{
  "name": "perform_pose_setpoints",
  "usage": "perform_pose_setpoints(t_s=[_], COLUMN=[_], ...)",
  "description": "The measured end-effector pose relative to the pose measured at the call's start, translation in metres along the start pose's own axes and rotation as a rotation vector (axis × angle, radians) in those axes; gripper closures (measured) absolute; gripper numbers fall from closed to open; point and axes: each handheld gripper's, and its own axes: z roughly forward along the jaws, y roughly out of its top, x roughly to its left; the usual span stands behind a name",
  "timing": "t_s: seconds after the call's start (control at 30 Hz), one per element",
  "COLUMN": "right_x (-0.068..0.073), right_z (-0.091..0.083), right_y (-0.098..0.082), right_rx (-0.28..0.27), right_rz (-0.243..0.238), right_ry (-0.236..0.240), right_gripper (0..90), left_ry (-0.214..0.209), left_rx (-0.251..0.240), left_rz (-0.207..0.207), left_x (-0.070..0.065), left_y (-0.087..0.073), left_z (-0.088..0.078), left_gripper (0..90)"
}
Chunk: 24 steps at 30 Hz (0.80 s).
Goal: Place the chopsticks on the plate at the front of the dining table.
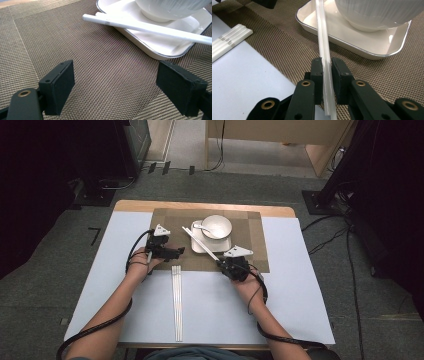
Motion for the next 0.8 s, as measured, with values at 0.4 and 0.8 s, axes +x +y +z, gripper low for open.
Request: perform_pose_setpoints(t_s=[0.4, 0.8], right_x=[-0.002, 0.001], right_z=[0.013, 0.026], right_y=[0.015, 0.022], right_rx=[-0.011, -0.003], right_rz=[0.018, 0.011], right_ry=[-0.024, -0.016], right_gripper=[80.7, 81.0], left_ry=[0.014, 0.020], left_rx=[0.007, -0.011], left_rz=[-0.013, -0.026], left_x=[0.001, 0.001], left_y=[-0.011, -0.018], left_z=[-0.012, -0.019], left_gripper=[15.0, 15.0])
